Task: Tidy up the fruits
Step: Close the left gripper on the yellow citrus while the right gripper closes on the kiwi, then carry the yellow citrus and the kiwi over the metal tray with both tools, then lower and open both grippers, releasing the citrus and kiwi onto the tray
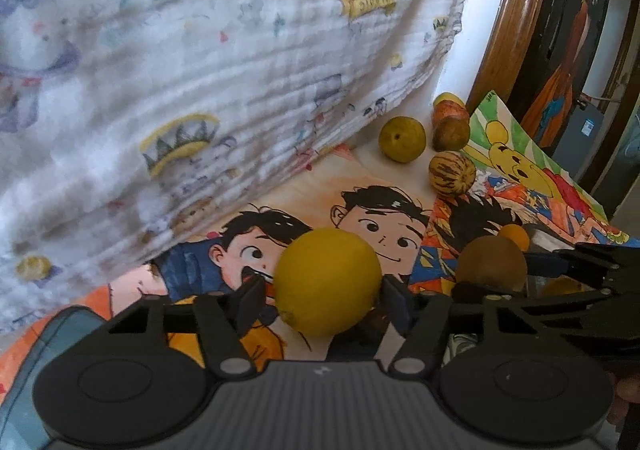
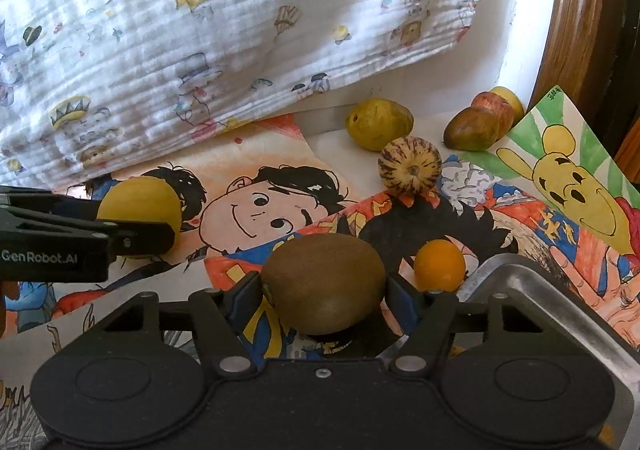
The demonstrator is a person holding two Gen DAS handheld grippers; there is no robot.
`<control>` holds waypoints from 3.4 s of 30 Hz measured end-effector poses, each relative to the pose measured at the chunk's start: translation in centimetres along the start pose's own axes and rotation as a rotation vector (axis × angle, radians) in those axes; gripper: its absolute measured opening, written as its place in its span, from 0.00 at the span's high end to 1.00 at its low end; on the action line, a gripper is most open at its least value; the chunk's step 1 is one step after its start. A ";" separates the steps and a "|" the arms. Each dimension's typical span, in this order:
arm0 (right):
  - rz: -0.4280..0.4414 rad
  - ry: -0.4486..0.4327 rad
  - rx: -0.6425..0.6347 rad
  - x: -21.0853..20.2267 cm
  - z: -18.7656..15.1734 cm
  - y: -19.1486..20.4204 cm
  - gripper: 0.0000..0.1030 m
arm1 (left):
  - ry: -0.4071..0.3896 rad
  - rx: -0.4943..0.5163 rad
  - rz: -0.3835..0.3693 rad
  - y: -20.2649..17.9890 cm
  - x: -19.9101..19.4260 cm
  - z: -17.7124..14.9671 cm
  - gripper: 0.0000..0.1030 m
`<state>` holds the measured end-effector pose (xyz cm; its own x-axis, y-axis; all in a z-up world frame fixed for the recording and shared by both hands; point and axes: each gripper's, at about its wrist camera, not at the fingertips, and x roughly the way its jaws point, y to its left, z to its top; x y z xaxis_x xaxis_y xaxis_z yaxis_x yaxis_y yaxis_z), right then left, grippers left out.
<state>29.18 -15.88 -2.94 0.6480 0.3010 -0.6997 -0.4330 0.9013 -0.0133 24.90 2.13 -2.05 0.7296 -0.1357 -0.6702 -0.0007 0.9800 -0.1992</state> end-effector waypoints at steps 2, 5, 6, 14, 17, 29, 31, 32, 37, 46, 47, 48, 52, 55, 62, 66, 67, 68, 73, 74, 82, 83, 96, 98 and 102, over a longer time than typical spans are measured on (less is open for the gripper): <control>0.004 0.006 -0.012 0.2 0.2 0.0 0.33 | 0.008 0.010 -0.006 -0.1 0.4 0.2 0.40; 0.015 0.008 -0.005 0.2 0.3 -0.3 0.33 | 0.012 0.014 -0.010 -0.1 0.6 0.5 0.40; 0.015 0.006 -0.001 0.3 0.3 -0.3 0.33 | 0.012 0.008 -0.013 0.0 0.7 0.5 0.40; 0.011 -0.013 0.015 0.2 0.0 -0.3 0.35 | 0.008 -0.005 -0.019 0.2 0.3 0.1 0.41; 0.030 -0.020 0.042 -0.2 -0.3 -0.5 0.35 | 0.011 -0.015 -0.023 0.3 -0.2 -0.1 0.41; 0.047 -0.088 0.101 -4.5 -1.9 -1.0 0.35 | -0.035 -0.020 -0.038 -0.9 -3.4 -0.5 0.41; 0.037 -0.111 0.107 -6.1 -2.2 -1.4 0.35 | -0.043 -0.015 -0.043 -1.5 -4.0 -0.5 0.41; 0.031 -0.123 0.112 -6.9 -2.4 -1.7 0.35 | -0.046 -0.011 -0.047 -1.7 -4.3 -0.6 0.41; -0.009 -0.164 0.150 -10.3 -3.6 -3.4 0.35 | -0.058 0.006 -0.080 -3.5 -5.6 -1.0 0.41; -0.083 -0.209 0.204 -15.2 -7.0 -5.9 0.35 | -0.060 0.047 -0.166 -7.4 -7.6 -2.6 0.41; -0.089 -0.210 0.207 -15.7 -7.4 -6.1 0.35 | -0.058 0.053 -0.175 -7.8 -7.8 -2.8 0.41; -0.094 -0.209 0.210 -16.1 -7.8 -6.2 0.35 | -0.055 0.059 -0.185 -8.1 -7.9 -3.0 0.41; -0.117 -0.199 0.224 -17.3 -9.5 -6.7 0.35 | -0.034 0.075 -0.214 -9.2 -8.0 -4.0 0.41; -0.129 -0.189 0.245 -18.0 -10.7 -7.2 0.35 | -0.017 0.081 -0.231 -9.8 -7.9 -4.8 0.41; -0.146 -0.158 0.275 -18.4 -13.0 -7.7 0.35 | 0.023 0.114 -0.260 -11.1 -7.7 -6.2 0.41; -0.140 -0.139 0.271 -18.0 -13.6 -7.6 0.35 | 0.044 0.128 -0.266 -11.6 -7.4 -6.8 0.41; -0.139 -0.136 0.272 -17.9 -13.6 -7.6 0.35 | 0.049 0.129 -0.267 -11.7 -7.4 -6.9 0.41; -0.138 -0.134 0.271 -17.8 -13.7 -7.5 0.35 | 0.052 0.129 -0.268 -11.7 -7.3 -7.0 0.41; -0.132 -0.121 0.263 -17.3 -13.9 -7.5 0.35 | 0.070 0.128 -0.269 -11.7 -7.0 -7.2 0.41; -0.134 -0.119 0.261 -17.2 -14.0 -7.4 0.35 | 0.073 0.128 -0.270 -11.8 -6.9 -7.2 0.41; -0.138 -0.114 0.258 -17.0 -14.0 -7.4 0.35 | 0.086 0.132 -0.274 -12.0 -6.6 -7.4 0.41; -0.138 -0.114 0.258 -17.0 -14.0 -7.3 0.35 | 0.087 0.133 -0.273 -12.1 -6.5 -7.5 0.41; -0.144 -0.100 0.245 -15.6 -14.2 -7.8 0.35 | 0.103 0.144 -0.274 -12.3 -5.6 -7.7 0.41; -0.144 -0.099 0.242 -15.4 -14.2 -7.8 0.35 | 0.106 0.145 -0.277 -12.4 -5.4 -7.7 0.41; -0.150 -0.105 0.228 -15.1 -14.1 -7.9 0.35 | 0.106 0.149 -0.280 -12.7 -4.9 -7.5 0.41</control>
<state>14.00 -31.98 -2.40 0.7606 0.1791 -0.6240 -0.1832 0.9813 0.0584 16.17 -10.74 -1.57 0.6119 -0.4099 -0.6764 0.2956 0.9118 -0.2851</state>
